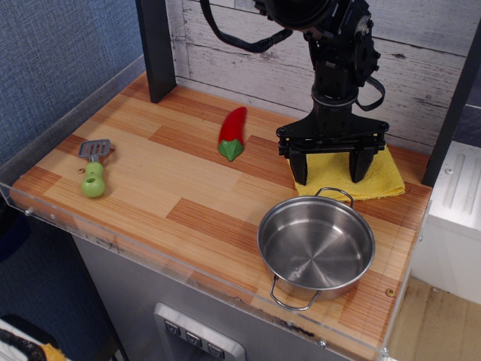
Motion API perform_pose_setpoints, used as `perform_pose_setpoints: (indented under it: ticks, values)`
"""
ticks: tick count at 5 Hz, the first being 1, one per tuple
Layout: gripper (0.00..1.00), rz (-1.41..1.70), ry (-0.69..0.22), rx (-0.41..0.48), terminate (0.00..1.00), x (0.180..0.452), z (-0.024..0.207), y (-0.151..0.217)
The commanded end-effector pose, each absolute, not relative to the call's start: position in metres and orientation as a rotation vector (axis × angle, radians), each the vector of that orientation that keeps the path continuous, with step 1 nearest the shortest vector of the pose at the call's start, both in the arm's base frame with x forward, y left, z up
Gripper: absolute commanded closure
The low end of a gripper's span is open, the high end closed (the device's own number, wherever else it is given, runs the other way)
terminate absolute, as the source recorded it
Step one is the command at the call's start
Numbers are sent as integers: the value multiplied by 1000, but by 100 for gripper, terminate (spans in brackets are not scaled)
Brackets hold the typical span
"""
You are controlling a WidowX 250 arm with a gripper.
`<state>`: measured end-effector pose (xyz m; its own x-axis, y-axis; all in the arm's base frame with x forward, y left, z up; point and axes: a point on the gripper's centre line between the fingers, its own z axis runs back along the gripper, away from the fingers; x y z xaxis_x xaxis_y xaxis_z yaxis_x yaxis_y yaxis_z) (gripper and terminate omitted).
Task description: Move the yellow cloth from back to front
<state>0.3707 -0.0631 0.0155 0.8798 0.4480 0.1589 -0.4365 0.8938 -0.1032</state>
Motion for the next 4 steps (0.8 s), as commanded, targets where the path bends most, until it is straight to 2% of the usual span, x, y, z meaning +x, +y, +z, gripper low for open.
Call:
perform_pose_setpoints:
  ticks: [1,4]
  values:
    - [0,454,-191,-48,0,365,15,-62]
    - [0,472,-187,-21,0,341,12,-37]
